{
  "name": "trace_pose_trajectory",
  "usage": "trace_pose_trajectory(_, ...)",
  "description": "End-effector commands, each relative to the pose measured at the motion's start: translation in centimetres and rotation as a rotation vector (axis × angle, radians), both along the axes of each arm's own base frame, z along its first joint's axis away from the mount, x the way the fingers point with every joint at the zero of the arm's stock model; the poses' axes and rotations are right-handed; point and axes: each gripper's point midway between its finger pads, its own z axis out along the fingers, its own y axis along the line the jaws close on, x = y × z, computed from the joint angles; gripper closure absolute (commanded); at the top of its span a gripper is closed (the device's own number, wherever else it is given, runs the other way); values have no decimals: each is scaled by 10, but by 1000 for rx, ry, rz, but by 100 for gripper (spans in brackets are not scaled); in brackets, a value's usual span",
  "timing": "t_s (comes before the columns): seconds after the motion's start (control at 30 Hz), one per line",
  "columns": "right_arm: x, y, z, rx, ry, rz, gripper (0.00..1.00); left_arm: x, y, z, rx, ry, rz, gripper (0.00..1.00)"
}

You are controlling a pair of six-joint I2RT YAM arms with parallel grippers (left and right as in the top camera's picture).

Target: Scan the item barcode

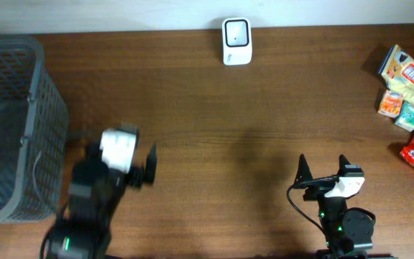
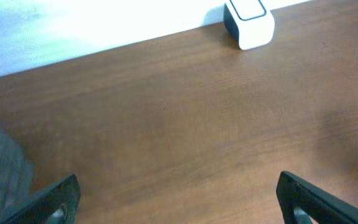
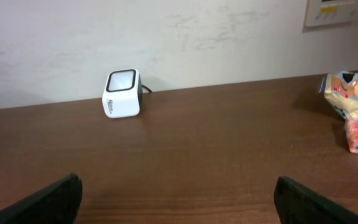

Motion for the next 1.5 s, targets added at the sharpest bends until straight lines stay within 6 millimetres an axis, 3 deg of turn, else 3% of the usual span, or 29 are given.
trace_pose_trajectory(0.0,0,-4,-3,-4,5,-17,2,-31,7,1,10,-95,-9,1)
trace_pose_trajectory(0.17,0,-4,-3,-4,5,-17,1,-40,19,-51,-9,-128,26,1)
trace_pose_trajectory(0.27,0,-4,-3,-4,5,-17,2,-28,32,-53,-29,-295,84,1)
trace_pose_trajectory(0.4,0,-4,-3,-4,5,-17,2,-29,37,-71,-31,-335,105,1)
trace_pose_trajectory(0.73,0,-4,-3,-4,5,-17,2,-30,61,-68,-15,-396,211,1)
trace_pose_trajectory(1.03,0,-4,-3,-4,5,-17,2,-30,55,-69,-26,-390,183,1)
trace_pose_trajectory(1.17,0,-4,-3,-4,5,-17,2,-30,58,-69,-320,-361,282,1)
trace_pose_trajectory(1.47,0,-4,-3,-4,5,-17,2,-30,58,-69,-149,-378,232,1)
